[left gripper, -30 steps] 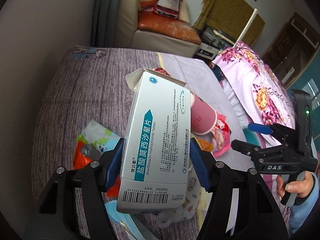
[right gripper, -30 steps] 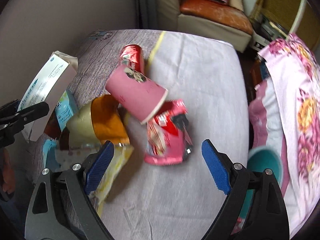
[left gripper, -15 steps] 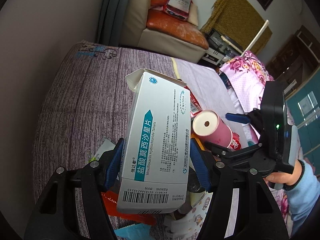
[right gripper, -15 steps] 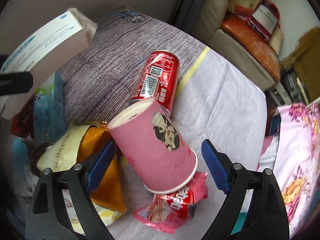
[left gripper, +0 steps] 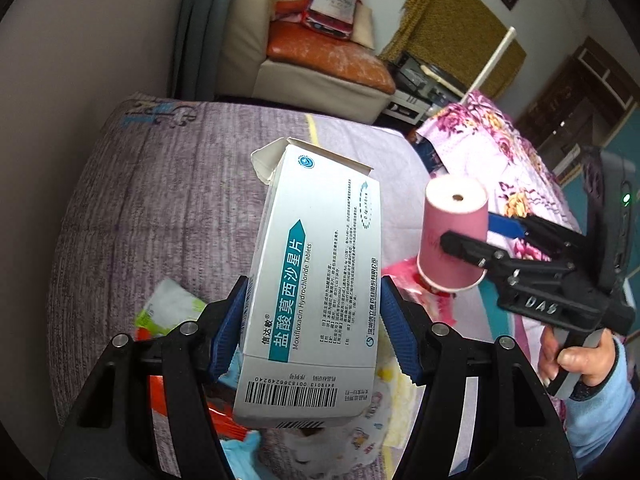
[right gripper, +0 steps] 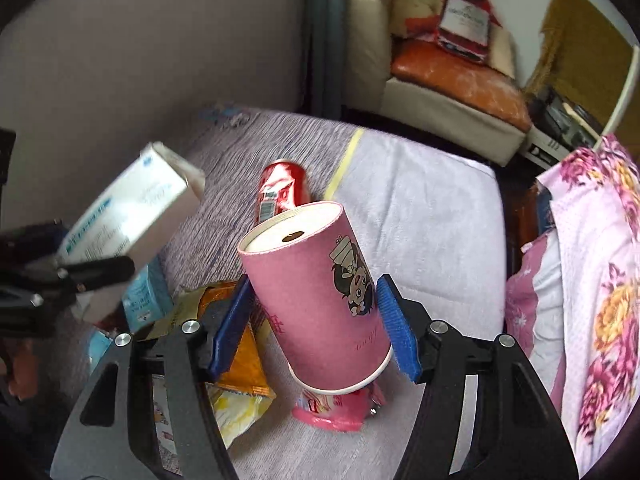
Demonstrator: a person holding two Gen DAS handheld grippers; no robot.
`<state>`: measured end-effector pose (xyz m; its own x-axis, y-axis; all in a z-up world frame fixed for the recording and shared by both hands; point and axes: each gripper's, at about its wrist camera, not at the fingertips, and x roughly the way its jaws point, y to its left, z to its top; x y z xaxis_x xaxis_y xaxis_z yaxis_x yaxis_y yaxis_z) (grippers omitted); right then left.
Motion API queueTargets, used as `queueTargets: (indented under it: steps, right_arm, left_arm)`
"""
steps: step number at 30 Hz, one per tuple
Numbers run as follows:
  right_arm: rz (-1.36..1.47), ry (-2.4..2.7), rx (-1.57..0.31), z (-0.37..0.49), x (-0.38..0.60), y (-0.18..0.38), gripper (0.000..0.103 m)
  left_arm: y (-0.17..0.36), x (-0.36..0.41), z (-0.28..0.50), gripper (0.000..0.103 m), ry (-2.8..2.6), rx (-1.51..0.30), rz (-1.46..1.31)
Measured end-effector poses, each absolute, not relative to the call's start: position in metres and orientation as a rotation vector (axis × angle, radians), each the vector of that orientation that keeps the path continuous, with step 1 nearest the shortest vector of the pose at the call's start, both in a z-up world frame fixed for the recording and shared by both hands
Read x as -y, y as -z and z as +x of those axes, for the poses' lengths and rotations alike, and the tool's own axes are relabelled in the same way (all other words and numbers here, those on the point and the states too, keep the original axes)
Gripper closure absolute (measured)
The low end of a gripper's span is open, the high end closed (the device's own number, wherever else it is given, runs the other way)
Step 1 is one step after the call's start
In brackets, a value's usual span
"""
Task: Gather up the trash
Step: 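Carry box and pink cup over the teal bin and open both tools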
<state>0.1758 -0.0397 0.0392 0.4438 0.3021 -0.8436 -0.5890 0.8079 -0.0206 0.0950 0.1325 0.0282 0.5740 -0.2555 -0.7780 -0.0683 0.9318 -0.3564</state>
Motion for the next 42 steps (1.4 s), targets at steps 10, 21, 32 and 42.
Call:
queueTargets:
  steps: [10, 21, 32, 42]
  right_arm:
    - [-0.103, -0.412, -0.905, 0.152, 0.144, -0.077, 0.043]
    - [0.135, -0.216, -0.906, 0.114, 0.286, -0.065, 0.043]
    - [0.299, -0.043, -0.928, 0.091, 0.401, -0.029, 0.043]
    - [0.383, 0.004, -0.963, 0.093, 0.442, 0.003, 0.043]
  left_arm:
    - [-0.045, -0.053, 0.094, 0.038, 0.235, -0.964, -0.283]
    - [-0.039, 0.069, 0.107, 0.038, 0.395, -1.026, -0.139]
    - [0.001, 0.181, 0.13, 0.038, 0.498, -1.145, 0.01]
    - [0.033, 0.243, 0.149, 0.036, 0.539, -1.239, 0.083]
